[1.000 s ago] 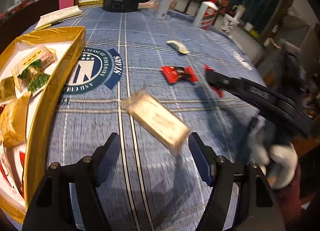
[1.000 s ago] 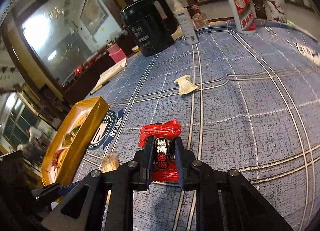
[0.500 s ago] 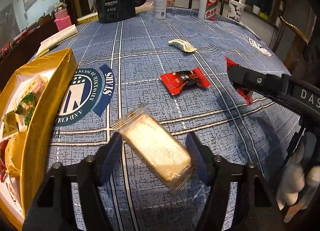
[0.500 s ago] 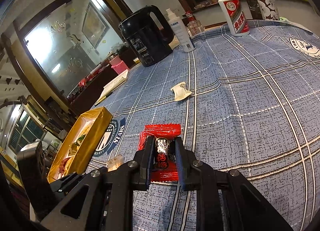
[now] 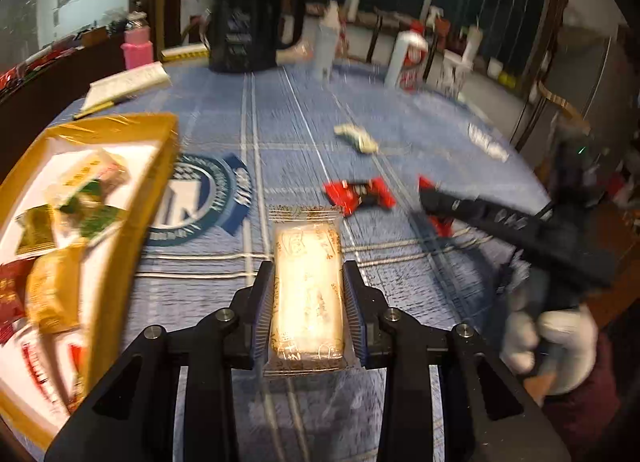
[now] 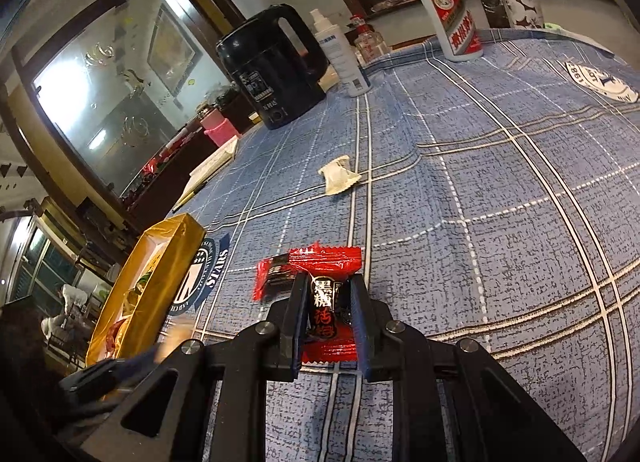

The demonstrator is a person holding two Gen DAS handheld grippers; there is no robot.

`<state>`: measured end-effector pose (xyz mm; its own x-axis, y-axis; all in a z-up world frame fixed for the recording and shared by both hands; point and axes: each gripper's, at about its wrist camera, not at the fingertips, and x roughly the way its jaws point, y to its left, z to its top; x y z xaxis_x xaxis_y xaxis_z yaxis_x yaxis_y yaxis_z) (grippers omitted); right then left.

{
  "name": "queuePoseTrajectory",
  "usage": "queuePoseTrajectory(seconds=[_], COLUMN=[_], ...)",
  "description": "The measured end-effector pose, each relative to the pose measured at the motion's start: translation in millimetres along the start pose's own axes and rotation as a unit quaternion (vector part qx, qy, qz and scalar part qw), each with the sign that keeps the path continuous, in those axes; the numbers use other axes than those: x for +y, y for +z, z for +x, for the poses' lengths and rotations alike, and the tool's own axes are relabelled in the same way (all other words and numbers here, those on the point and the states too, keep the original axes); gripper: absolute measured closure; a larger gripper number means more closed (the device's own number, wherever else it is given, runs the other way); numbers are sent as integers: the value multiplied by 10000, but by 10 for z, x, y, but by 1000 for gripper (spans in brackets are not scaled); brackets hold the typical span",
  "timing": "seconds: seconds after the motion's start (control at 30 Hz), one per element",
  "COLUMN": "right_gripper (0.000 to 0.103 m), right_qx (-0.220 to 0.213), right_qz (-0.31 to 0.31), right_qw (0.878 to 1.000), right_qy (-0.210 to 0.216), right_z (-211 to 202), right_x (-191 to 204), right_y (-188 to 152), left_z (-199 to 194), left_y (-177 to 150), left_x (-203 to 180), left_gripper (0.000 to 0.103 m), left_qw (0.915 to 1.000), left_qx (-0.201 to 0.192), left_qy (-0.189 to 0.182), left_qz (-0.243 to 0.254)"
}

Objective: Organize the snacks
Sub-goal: 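Carry both packets over the tray and open both tools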

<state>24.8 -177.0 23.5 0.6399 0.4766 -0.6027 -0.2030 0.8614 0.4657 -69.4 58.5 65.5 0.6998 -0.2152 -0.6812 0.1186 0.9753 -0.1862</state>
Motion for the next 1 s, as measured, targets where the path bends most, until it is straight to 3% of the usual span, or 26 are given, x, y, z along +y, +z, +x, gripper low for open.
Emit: queuePoseTrajectory(seconds=[0.3, 0.4, 0.6, 0.77, 1.0], right_gripper=[83, 83, 83, 83, 83], right_qx=[30, 164, 258, 449, 860], right_qz=[-332, -339, -772, -1263, -1796], right_qw=[9987, 9990, 9964, 9883, 9748], right_qy=[-392, -243, 222, 734, 1003], right_z=[-26, -102, -135, -6, 384], right_x=[157, 322, 1074, 1830, 2601], right_y=[-63, -106, -99, -159, -360], left_z=[-801, -981, -1152, -1191, -1026], left_y=[-49, -129, -265, -347, -366], left_x=[694, 1018, 1612, 1885, 2196], left_gripper=[72, 72, 72, 72, 72], left_qw=[9943, 9912, 9833, 9792, 9771], left_qx=[-890, -1054, -1209, -1238, -990], left_qy=[-105, -36, 115, 272, 423], left_qz=[-580, -802, -1357, -1583, -1835])
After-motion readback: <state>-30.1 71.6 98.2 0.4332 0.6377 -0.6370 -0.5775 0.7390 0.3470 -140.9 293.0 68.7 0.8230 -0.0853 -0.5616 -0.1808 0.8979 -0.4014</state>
